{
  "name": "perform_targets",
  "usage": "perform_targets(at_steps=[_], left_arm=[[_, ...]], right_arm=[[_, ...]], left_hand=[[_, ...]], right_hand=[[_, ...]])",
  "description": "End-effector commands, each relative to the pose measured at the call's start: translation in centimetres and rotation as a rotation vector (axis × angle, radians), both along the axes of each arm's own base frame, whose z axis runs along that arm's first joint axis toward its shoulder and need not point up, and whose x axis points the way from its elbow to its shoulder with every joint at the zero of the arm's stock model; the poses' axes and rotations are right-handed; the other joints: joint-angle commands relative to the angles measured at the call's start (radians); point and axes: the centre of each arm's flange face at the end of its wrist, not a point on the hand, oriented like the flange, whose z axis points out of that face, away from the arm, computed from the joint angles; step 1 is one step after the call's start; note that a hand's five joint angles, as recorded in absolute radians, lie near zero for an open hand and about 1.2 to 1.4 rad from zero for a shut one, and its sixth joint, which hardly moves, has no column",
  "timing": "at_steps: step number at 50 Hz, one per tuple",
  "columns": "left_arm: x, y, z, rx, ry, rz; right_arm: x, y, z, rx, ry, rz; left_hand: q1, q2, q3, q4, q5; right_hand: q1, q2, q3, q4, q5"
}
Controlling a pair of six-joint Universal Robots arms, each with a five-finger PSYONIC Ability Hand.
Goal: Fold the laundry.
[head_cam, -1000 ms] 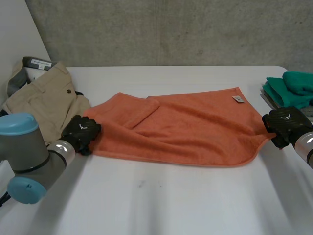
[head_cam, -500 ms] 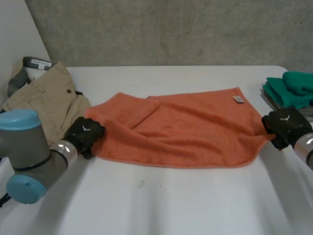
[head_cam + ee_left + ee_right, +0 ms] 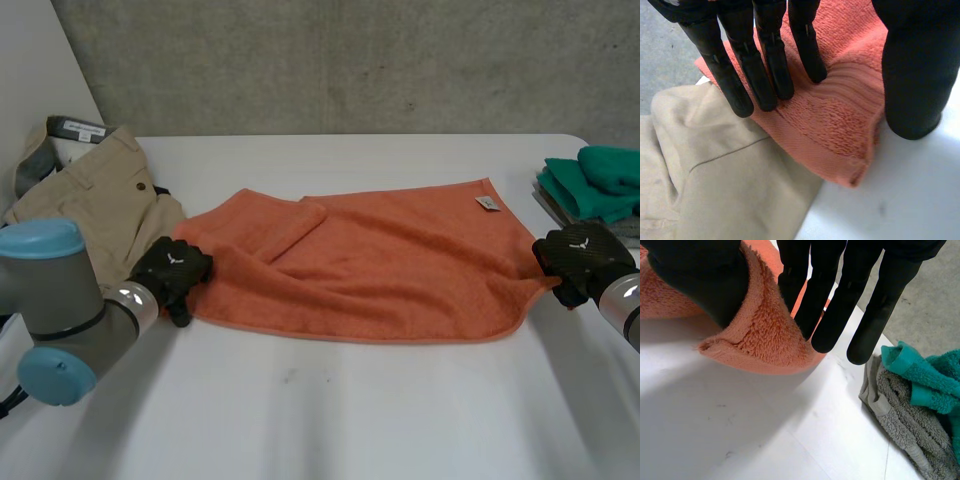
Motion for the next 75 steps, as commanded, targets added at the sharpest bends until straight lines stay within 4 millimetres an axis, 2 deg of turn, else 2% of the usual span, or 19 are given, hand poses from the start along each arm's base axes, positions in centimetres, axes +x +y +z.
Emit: perform_targets(at_steps=[1,11,25,28,29,30,33,36,39,47,52,55,59,60,62,66,68,74,75], left_arm=[[-0.3,-1.0,0.4,-0.029,0.005,0.001],[-0.5,-1.1,0.5,-0.037,0.006,-0.002],[-0.6,-0.6,-0.2,-0.013,0.001,-0.008],[-0.5,-0.5,-0.5,-0.001,-0.002,-0.007],[-0.5,-0.5,-0.4,0.0,-0.001,-0.008],[-0.5,-0.5,-0.3,-0.002,-0.001,-0.005],[-0.5,-0.5,0.6,-0.032,-0.002,0.007],[-0.1,-0.4,3.4,-0.103,0.0,0.05],[0.2,0.2,5.0,-0.137,0.007,0.066],[0.0,3.8,7.8,-0.171,0.01,0.045],[1.0,7.6,9.0,-0.109,-0.017,0.055],[1.5,9.5,9.2,-0.039,-0.048,0.051],[2.6,13.4,8.4,0.148,-0.157,0.022],[2.9,14.7,8.1,0.22,-0.189,0.011],[3.1,15.7,7.9,0.275,-0.212,0.003],[2.8,15.1,7.8,0.244,-0.206,0.003],[2.3,13.9,7.6,0.19,-0.195,0.003],[0.3,9.1,7.6,0.03,-0.162,0.014],[-0.4,7.5,7.8,-0.024,-0.159,0.033]], right_arm=[[0.0,0.0,0.0,0.0,0.004,0.002],[0.0,0.1,-0.1,0.002,0.004,0.002],[0.1,0.1,-0.2,0.002,0.018,0.008],[0.1,0.3,-0.3,0.005,0.024,0.01],[0.1,0.3,-0.3,0.005,0.024,0.01],[0.0,0.3,-0.3,0.005,0.026,0.009],[-0.1,0.2,-0.3,0.005,0.029,0.001],[-0.3,0.2,-0.2,0.003,0.03,-0.005],[-0.4,0.0,0.5,-0.014,0.034,-0.011],[-0.3,0.9,4.1,-0.079,0.056,0.004],[-1.0,2.4,5.9,-0.044,0.17,0.026],[-3.0,3.4,5.7,0.053,0.299,0.018],[-4.7,5.7,4.8,0.242,0.445,0.076],[-4.8,6.2,4.7,0.28,0.458,0.102],[-4.9,6.9,4.3,0.328,0.471,0.13],[-4.9,6.2,4.0,0.293,0.446,0.096],[-4.7,5.6,3.8,0.267,0.426,0.076],[-2.6,2.1,2.6,0.179,0.37,0.048],[-2.4,1.6,2.7,0.162,0.371,0.036]], left_hand=[[0.289,0.224,0.226,0.229,0.362],[0.266,0.201,0.202,0.206,0.339],[-0.054,-0.12,-0.118,-0.115,0.019],[0.08,0.015,0.016,0.02,0.153],[0.493,0.428,0.43,0.433,0.567],[0.663,0.598,0.599,0.603,0.736],[0.664,0.599,0.601,0.604,0.738],[0.664,0.599,0.601,0.604,0.738],[0.664,0.599,0.601,0.604,0.738],[0.664,0.599,0.601,0.604,0.738],[0.664,0.599,0.601,0.604,0.738],[0.664,0.599,0.601,0.604,0.738],[0.664,0.599,0.601,0.604,0.738],[0.664,0.599,0.601,0.604,0.738],[0.664,0.599,0.601,0.604,0.738],[0.664,0.599,0.601,0.604,0.738],[0.664,0.599,0.601,0.604,0.738],[0.664,0.599,0.601,0.604,0.738],[0.664,0.599,0.601,0.604,0.738]], right_hand=[[0.258,0.217,0.199,0.191,0.238],[0.258,0.217,0.199,0.191,0.238],[0.258,0.217,0.199,0.191,0.238],[0.258,0.217,0.199,0.191,0.238],[0.258,0.217,0.199,0.191,0.238],[0.258,0.217,0.199,0.191,0.238],[0.258,0.217,0.199,0.191,0.238],[0.258,0.217,0.199,0.191,0.238],[0.258,0.217,0.199,0.191,0.238],[0.258,0.217,0.199,0.191,0.238],[0.258,0.217,0.199,0.191,0.238],[0.258,0.217,0.199,0.191,0.238],[0.258,0.217,0.199,0.191,0.238],[0.258,0.217,0.199,0.191,0.238],[0.258,0.217,0.199,0.191,0.238],[0.258,0.217,0.199,0.191,0.238],[0.258,0.217,0.199,0.191,0.238],[0.258,0.217,0.199,0.191,0.238],[0.258,0.217,0.199,0.191,0.238]])
